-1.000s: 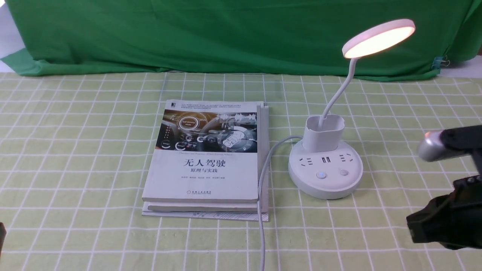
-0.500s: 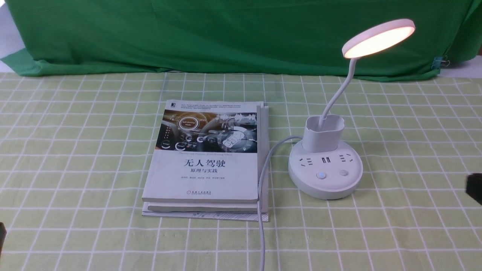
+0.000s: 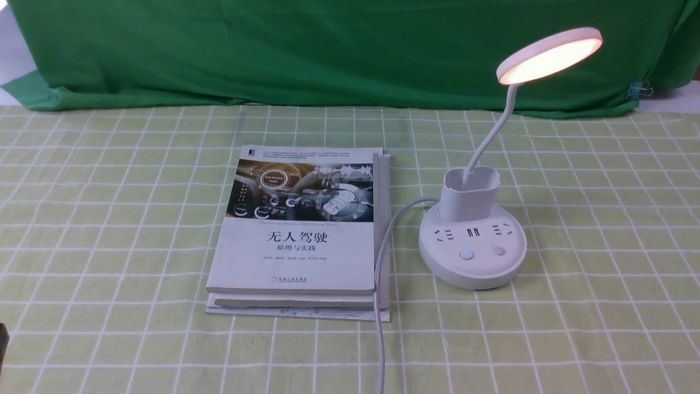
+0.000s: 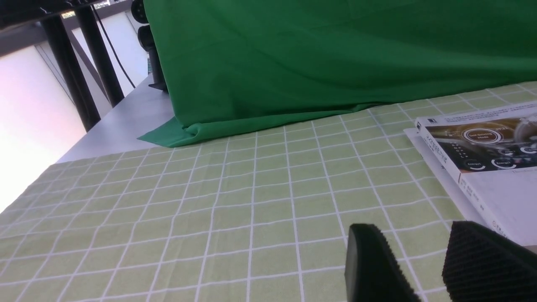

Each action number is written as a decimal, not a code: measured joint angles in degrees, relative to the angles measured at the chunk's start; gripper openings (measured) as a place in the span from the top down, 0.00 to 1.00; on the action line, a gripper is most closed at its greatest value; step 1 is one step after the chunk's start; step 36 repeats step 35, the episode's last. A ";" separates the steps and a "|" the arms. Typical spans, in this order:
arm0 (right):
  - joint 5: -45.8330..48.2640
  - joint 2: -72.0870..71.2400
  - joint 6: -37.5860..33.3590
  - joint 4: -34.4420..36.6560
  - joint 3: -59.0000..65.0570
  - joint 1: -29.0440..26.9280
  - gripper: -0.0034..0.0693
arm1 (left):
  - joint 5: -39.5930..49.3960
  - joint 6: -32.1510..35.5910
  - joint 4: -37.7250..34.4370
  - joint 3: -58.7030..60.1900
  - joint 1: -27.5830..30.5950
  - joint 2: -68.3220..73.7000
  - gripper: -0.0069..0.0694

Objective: Turn on the table lamp on the green coffee tablecloth with your hand.

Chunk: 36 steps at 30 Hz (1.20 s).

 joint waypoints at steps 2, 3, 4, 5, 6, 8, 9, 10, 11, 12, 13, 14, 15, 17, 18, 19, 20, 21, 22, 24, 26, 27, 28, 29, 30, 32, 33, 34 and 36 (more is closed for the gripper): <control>0.27 -1.07 -0.64 -0.14 0.00 -0.07 0.92 | 0.00 0.00 0.00 0.00 0.00 0.00 0.59; 0.39 -1.28 -0.69 -0.20 0.00 -0.07 0.92 | -0.07 0.00 0.00 0.00 0.00 0.00 0.59; 0.57 -1.33 -0.69 -0.20 0.00 -0.12 0.92 | -0.01 0.00 0.00 0.00 0.00 0.00 0.59; 0.57 -1.33 -0.69 -0.20 0.00 -0.12 0.92 | 0.02 0.00 0.00 0.00 0.00 0.00 0.59; 0.77 -1.33 -0.69 -0.25 0.00 -0.12 0.91 | 0.07 0.00 0.00 0.00 0.00 0.00 0.59; 0.76 -1.33 -0.69 -0.27 0.00 -0.19 0.91 | -0.07 0.00 0.00 0.00 0.00 0.00 0.59; 0.76 -1.33 -0.69 -0.32 0.00 -0.19 0.91 | -0.01 0.00 0.00 0.00 0.00 0.00 0.59; 0.76 -1.33 -0.69 -0.32 0.00 -0.19 0.90 | -0.01 0.00 0.00 0.00 0.00 0.00 0.59; 0.76 -1.33 -0.69 -0.32 0.00 -0.19 0.90 | -0.01 0.00 0.00 0.00 0.00 0.00 0.59; 0.76 -1.33 -0.69 -0.32 0.00 -0.19 0.90 | -0.01 0.00 0.00 0.00 0.00 0.00 0.59; 0.76 -1.33 -0.69 -0.32 0.00 -0.19 0.90 | -0.01 0.00 0.00 0.00 0.00 0.00 0.59; 0.76 -1.33 -0.69 -0.32 0.00 -0.19 0.89 | -0.01 0.00 0.00 0.00 0.00 0.00 0.59; 0.76 -1.33 -0.69 -0.32 0.00 -0.19 0.89 | -0.01 0.00 0.00 0.00 0.00 0.00 0.59; 0.76 -1.33 -0.69 -0.32 0.00 -0.19 0.88 | -0.01 0.00 0.00 0.00 0.00 0.00 0.59; 0.76 -1.33 -0.69 -0.32 0.00 -0.19 0.87 | -0.01 0.00 0.00 0.00 0.00 0.00 0.59; 0.76 -1.33 -0.69 -0.32 0.00 -0.19 0.87 | -0.01 0.00 0.00 0.00 0.00 0.00 0.59; 0.76 -1.33 -0.69 -0.32 0.00 -0.19 0.87 | -0.01 0.00 0.00 0.00 0.00 0.00 0.59; 0.76 -1.33 -0.69 -0.32 0.00 -0.19 0.86 | -0.01 0.00 0.00 0.00 0.00 0.00 0.59; 0.76 -1.33 -0.69 -0.32 0.00 -0.19 0.86 | -0.01 0.00 0.00 0.00 0.00 0.00 0.59; 0.76 -1.33 -0.69 -0.32 0.00 -0.19 0.86 | -0.01 0.00 0.00 0.00 0.00 0.00 0.59; 0.76 -1.33 -0.69 -0.32 0.00 -0.19 0.86 | -0.01 0.00 0.00 0.00 0.00 0.00 0.59; 0.76 -1.33 -0.69 -0.32 0.00 -0.19 0.85 | -0.01 0.00 0.00 0.00 0.00 0.00 0.59; 0.76 -1.33 -0.69 -0.32 0.00 -0.19 0.85 | -0.01 0.00 0.00 0.00 0.00 0.00 0.59; 0.76 -1.33 -0.69 -0.32 0.00 -0.19 0.84 | -0.01 0.00 0.00 0.00 0.00 0.00 0.59; 0.76 -1.33 -0.69 -0.32 0.00 -0.19 0.84 | -0.01 0.00 0.00 0.00 0.00 0.00 0.59; 0.76 -1.33 -0.69 -0.32 0.00 -0.19 0.83 | -0.01 0.00 0.00 0.00 0.00 0.00 0.59; 0.76 -1.33 -0.69 -0.32 0.00 -0.19 0.83 | -0.01 0.00 0.00 0.00 0.00 0.00 0.59; 0.76 -1.33 -0.69 -0.32 0.00 -0.19 0.83 | -0.01 0.00 0.00 0.00 0.00 0.00 0.59; 0.76 -1.33 -0.69 -0.32 0.00 -0.19 0.82 | -0.01 0.00 0.00 0.00 0.00 0.00 0.59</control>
